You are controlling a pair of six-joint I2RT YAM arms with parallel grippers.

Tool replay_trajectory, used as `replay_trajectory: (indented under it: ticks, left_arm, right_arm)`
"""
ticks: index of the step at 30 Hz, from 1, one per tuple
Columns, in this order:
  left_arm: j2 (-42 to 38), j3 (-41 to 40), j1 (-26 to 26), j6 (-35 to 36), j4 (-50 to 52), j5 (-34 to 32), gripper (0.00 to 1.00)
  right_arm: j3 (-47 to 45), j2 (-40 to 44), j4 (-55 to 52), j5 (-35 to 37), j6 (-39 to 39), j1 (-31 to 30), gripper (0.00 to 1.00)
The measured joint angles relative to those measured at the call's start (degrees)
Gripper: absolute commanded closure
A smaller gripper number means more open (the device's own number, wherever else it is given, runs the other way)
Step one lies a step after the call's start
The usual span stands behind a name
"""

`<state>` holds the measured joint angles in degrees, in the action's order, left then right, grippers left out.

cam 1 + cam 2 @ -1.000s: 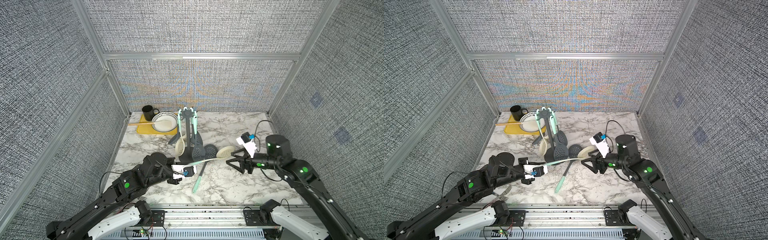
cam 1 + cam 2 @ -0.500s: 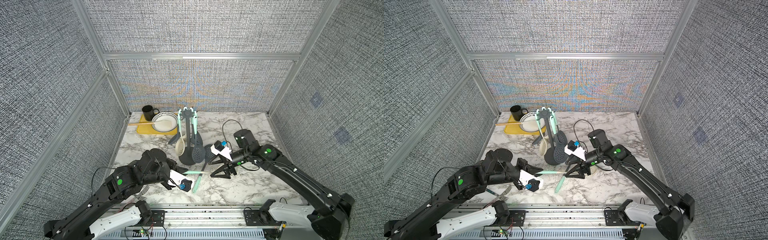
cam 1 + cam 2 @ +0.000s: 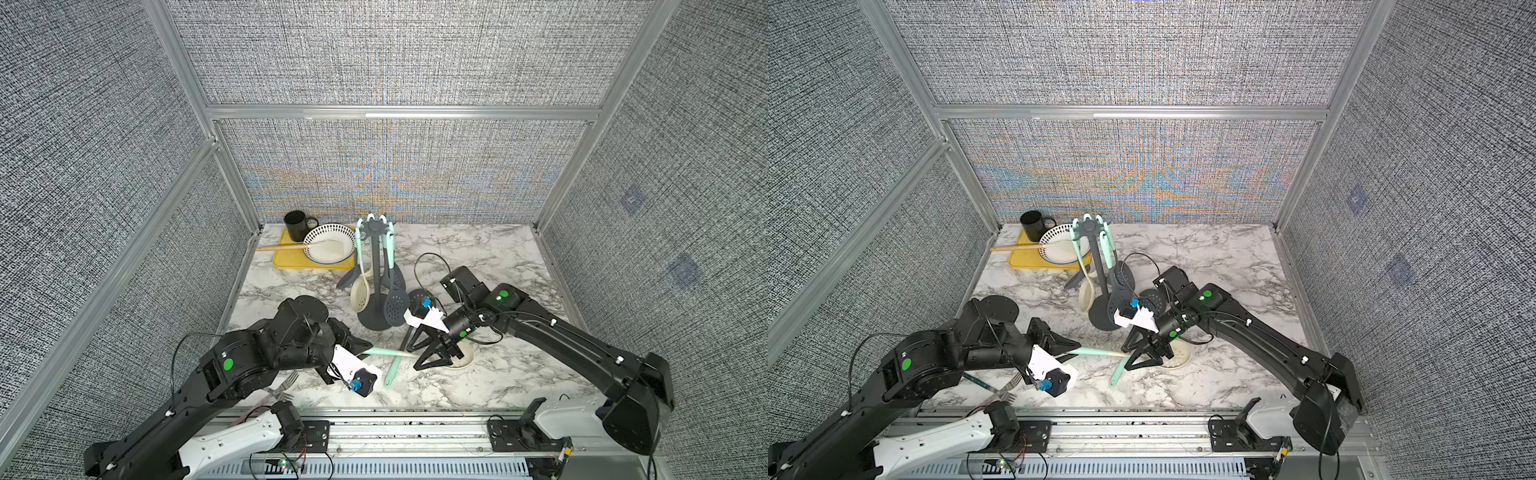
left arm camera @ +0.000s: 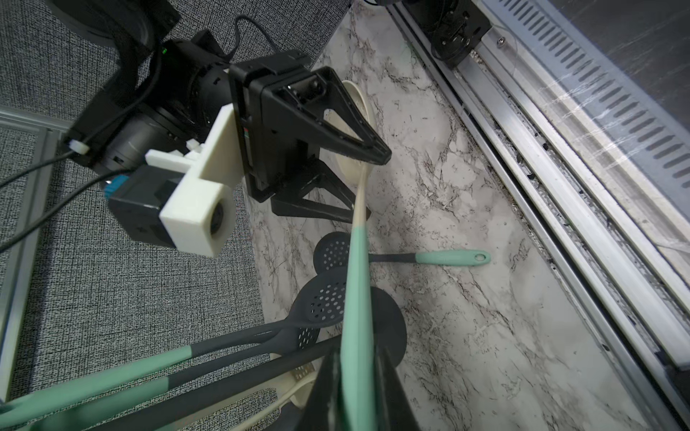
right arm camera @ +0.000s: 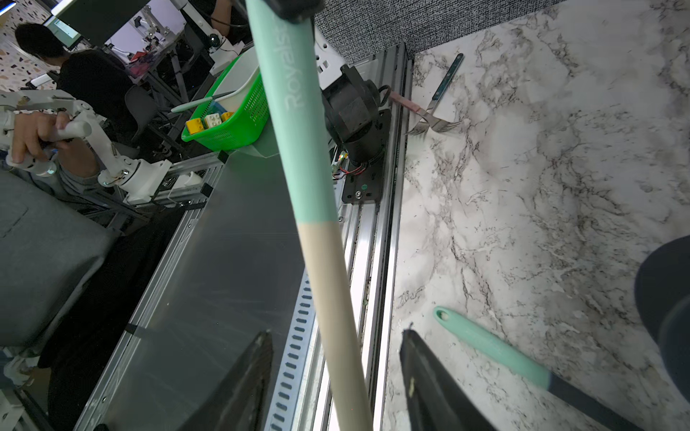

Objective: Hang the skimmer on the kitchen utensil rack
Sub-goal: Pick up the skimmer from the center of the board.

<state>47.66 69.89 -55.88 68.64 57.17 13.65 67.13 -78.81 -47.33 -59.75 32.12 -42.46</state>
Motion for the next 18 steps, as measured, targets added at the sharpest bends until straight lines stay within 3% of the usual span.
replay_trajectory:
  ticks: [3,6,8,10,11,13,18]
  left_arm:
    - [0.3,0.2,0.0,0.4,0.3,0.0,0.99]
    - [0.7,0.0,0.0,0.9,0.6,-0.2,0.99]
    - [0.4,-0.5,0.1,0.3,0.9,-1.6,0.99]
    - [-0.4,-2.1,0.0,-0.8,-1.0,-1.6,0.53]
    - [-1.0,-3.2,0.0,-1.0,-2.6,-1.7,0.40]
    - [-2.9,-6.0,0.0,-3.2,-6.7,-2.3,0.01]
    - [-7.3,-11.0,0.0,-9.1,-13.2,-3.9,0.01]
  right_arm:
    - [1.0,-2.0,-0.3,-0.5,0.8,-1.0,0.68]
    - [1.0,-2.7,-0.5,-0.7,1.5,-1.4,0.98]
    - [0.7,-2.0,-0.8,-1.5,2.8,-1.7,1.00]
    - [-0.5,-0.7,-0.2,-1.3,2.4,-1.7,1.00]
    - [-1.2,0.2,0.7,-0.7,1.2,-1.7,1.00]
    - [-3.2,2.8,3.4,0.3,-1.2,-1.5,1.00]
    - [-10.1,11.0,14.7,9.4,-12.7,-1.4,1.00]
